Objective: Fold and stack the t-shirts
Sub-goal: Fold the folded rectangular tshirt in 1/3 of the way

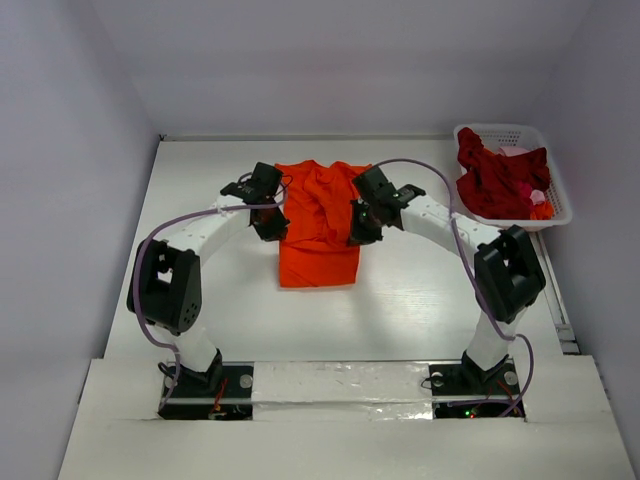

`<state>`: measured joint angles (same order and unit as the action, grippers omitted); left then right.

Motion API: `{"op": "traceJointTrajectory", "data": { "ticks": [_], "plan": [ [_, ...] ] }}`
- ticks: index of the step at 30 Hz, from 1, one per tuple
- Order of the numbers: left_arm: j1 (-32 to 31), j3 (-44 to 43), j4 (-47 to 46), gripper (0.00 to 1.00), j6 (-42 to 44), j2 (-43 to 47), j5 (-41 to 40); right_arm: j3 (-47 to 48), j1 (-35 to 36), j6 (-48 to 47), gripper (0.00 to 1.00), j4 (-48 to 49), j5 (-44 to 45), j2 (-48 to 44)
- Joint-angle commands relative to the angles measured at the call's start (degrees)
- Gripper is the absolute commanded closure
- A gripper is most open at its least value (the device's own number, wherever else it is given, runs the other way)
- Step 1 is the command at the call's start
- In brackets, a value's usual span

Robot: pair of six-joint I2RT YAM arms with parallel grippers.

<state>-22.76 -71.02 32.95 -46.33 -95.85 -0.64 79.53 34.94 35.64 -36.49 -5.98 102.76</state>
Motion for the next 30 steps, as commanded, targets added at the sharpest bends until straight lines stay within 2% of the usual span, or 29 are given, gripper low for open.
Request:
{"op": "traceJointTrajectory", "data": {
  "ticks": [1, 30],
  "plan": [
    [0.9, -2.9, 0.0, 1.00, 1.1, -0.2, -0.6, 2.9, -0.6, -0.1, 1.00, -0.3, 1.4, 0.6],
    [1.9, -7.5, -1.5, 1.00, 2.6, -7.3, -0.1, 7.3, -2.7, -2.6, 1.00, 0.1, -0.2, 7.3]
  ]
}}
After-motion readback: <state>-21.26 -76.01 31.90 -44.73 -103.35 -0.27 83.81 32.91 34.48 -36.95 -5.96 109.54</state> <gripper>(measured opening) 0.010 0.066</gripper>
